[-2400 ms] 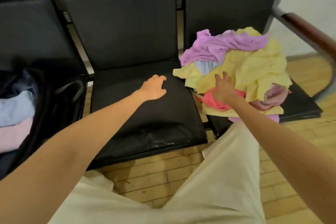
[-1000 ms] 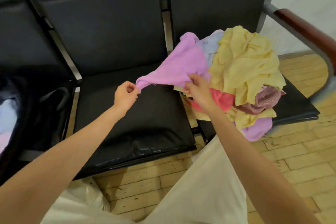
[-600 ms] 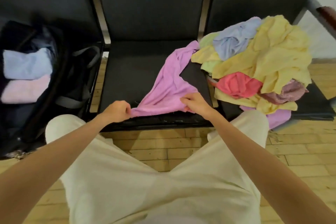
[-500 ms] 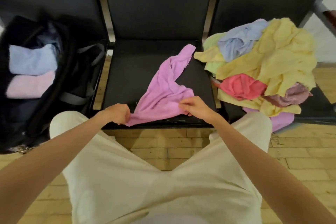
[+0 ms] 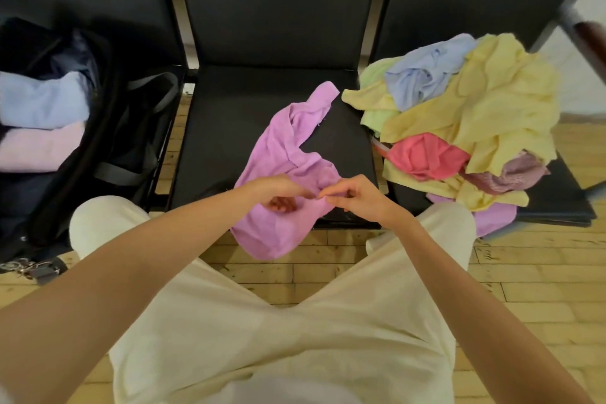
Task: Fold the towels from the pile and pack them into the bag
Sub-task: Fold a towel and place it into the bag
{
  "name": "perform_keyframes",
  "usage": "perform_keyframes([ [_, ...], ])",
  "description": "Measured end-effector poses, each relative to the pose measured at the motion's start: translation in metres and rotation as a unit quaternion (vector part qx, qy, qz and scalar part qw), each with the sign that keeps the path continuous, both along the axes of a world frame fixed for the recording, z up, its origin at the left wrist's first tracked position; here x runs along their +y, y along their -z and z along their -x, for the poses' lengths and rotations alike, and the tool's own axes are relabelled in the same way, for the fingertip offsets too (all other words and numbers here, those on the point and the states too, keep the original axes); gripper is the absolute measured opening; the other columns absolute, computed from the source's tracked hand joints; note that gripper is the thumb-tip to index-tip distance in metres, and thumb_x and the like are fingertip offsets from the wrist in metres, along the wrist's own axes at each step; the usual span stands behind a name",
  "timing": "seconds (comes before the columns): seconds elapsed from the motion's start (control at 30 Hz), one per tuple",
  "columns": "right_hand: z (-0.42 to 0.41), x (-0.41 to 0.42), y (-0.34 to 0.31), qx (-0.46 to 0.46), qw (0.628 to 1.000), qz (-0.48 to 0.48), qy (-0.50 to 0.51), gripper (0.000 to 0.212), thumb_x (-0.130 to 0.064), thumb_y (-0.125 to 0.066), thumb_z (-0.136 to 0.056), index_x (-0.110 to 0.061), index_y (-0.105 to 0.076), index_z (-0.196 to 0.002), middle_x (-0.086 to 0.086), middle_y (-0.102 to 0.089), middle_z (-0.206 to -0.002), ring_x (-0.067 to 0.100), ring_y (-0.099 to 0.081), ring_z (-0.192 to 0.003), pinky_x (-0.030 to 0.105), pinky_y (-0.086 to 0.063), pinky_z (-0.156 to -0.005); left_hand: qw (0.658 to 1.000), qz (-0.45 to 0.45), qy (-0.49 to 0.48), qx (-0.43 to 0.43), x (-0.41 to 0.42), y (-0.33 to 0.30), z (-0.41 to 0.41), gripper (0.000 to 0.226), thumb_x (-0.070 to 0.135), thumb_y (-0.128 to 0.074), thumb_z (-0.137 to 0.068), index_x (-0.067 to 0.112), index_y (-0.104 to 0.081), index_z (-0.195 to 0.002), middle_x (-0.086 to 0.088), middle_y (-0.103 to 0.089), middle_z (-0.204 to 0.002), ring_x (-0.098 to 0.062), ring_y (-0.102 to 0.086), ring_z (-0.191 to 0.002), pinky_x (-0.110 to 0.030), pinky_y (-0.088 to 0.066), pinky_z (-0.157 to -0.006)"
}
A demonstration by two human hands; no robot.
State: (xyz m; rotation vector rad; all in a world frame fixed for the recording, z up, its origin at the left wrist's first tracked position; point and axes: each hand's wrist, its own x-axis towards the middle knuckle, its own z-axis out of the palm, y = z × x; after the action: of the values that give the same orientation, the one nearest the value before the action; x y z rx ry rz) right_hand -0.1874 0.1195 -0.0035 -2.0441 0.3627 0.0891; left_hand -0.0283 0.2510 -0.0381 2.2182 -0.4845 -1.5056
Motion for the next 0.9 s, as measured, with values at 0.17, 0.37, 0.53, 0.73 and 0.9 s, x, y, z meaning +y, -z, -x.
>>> perform_keyframes([
  [0.17,0.004,-0.004,0.002,-0.015,1.000,0.007,0.003,0.020,0.003,-0.063,-0.086,0.002,-0.070,-0.105,-0.030,-0.061,-0.058,-0.010,-0.056,-0.060,0.005,-0.041,-0.061,0.995,0.037,-0.088,0.018,-0.010,0.007,-0.003,0.009,0.016,-0.062,-0.088,0.010,-0.063,-0.082,-0.004,-0.065,-0.078,-0.014,-0.064,-0.066,-0.026,-0.051,-0.062],
  [0.37,0.003,0.002,0.001,-0.046,0.999,0.006,0.007,0.019,0.003,-0.063,-0.086,0.001,-0.071,-0.104,-0.026,-0.060,-0.056,-0.005,-0.053,-0.055,0.007,-0.040,-0.059,0.992,0.078,-0.069,0.065,0.002,-0.008,-0.008,0.025,0.016,-0.063,-0.089,0.012,-0.065,-0.113,-0.009,-0.065,-0.112,-0.023,-0.063,-0.099,-0.032,-0.054,-0.076],
  [0.53,0.001,0.005,0.006,-0.054,0.998,0.024,0.010,0.018,0.003,-0.064,-0.086,0.000,-0.072,-0.102,-0.026,-0.062,-0.060,-0.005,-0.056,-0.059,0.008,-0.041,-0.062,0.974,0.120,0.194,0.009,0.018,-0.009,-0.003,0.050,0.000,-0.053,-0.086,0.027,-0.053,-0.128,0.005,-0.051,-0.126,-0.006,-0.049,-0.110,-0.013,-0.046,-0.085],
  [0.73,-0.002,-0.005,0.014,-0.016,0.995,0.067,0.065,0.010,-0.004,-0.069,-0.082,-0.001,-0.070,-0.092,0.002,-0.068,-0.081,0.008,-0.058,-0.074,0.027,-0.049,-0.071,0.961,0.227,0.076,-0.135,0.038,-0.014,-0.017,0.010,0.011,-0.058,-0.089,0.006,-0.066,-0.087,-0.003,-0.058,-0.084,-0.015,-0.051,-0.080,-0.031,-0.043,-0.081],
  [0.9,-0.015,-0.002,0.010,0.102,0.986,0.133,0.007,0.024,-0.014,-0.073,-0.078,-0.001,-0.056,-0.069,0.007,-0.046,-0.064,0.012,-0.042,-0.057,0.020,-0.035,-0.056,0.945,0.309,-0.102,-0.039,0.065,-0.059,-0.040,0.021,0.010,-0.051,-0.092,0.005,-0.063,-0.109,-0.012,-0.063,-0.106,-0.025,-0.060,-0.099,-0.037,-0.046,-0.090],
])
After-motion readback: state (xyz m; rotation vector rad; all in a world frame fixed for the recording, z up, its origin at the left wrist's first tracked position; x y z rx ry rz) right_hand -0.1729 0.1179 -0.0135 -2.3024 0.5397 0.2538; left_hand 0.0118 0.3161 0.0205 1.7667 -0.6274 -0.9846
